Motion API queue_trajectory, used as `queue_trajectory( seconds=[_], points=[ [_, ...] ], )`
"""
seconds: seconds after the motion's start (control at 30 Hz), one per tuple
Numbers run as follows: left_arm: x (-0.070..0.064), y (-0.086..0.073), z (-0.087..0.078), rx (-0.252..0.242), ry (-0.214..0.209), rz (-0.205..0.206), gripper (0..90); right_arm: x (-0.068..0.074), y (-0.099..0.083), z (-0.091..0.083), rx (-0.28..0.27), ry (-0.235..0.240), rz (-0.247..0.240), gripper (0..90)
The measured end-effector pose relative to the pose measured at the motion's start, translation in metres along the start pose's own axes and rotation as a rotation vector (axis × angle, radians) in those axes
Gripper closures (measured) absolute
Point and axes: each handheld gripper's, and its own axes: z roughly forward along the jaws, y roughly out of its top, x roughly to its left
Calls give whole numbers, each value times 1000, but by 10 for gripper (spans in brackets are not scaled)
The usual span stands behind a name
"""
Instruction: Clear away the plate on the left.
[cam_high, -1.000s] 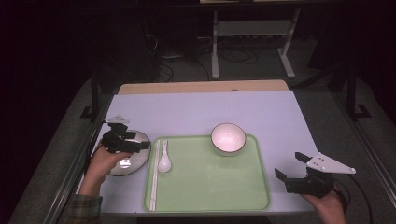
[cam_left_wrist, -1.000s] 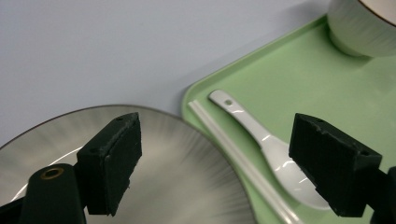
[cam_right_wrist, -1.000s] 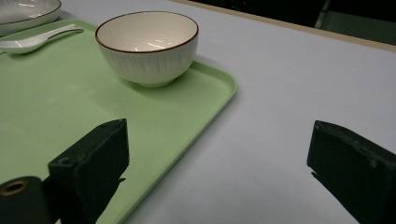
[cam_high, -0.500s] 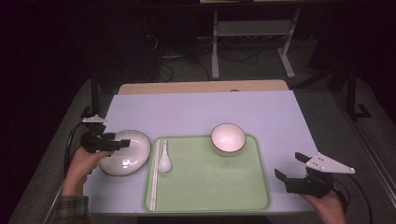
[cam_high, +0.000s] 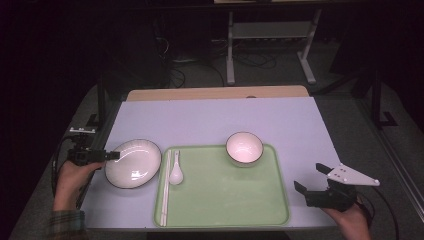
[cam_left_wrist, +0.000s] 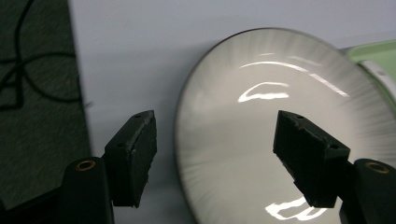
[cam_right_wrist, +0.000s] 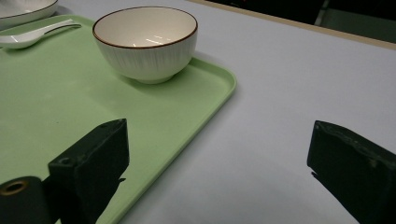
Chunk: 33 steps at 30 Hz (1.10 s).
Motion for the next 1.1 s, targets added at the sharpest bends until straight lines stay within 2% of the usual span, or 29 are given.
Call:
queue_trajectory(
  seconds=[0.13,0.23,0.3,0.43,0.53,0.73,0.9,1.03,1.1],
  points=[
    [12,-3,7,53,-38,-48,412,1,0,1,4,0,-3,46],
    [15,-5,14,105,-59,-54,482,1,0,1,4,0,-4,46],
    [16,-5,16,119,-80,-53,532,1,0,1,4,-1,-2,46],
    [18,-7,20,149,-93,-52,619,0,0,1,4,-3,-3,47],
    [20,-8,23,148,-150,-62,695,0,0,1,3,-2,-3,47],
    [21,-8,23,151,-159,-52,691,-1,-1,1,6,-5,-2,48],
    [27,-7,21,144,-174,-106,767,0,0,2,11,-4,-5,48],
    [29,-7,18,142,-174,-127,800,0,0,2,13,-4,-5,48],
    [30,-7,16,132,-187,-141,817,0,-1,2,13,-4,-6,48]
  ],
)
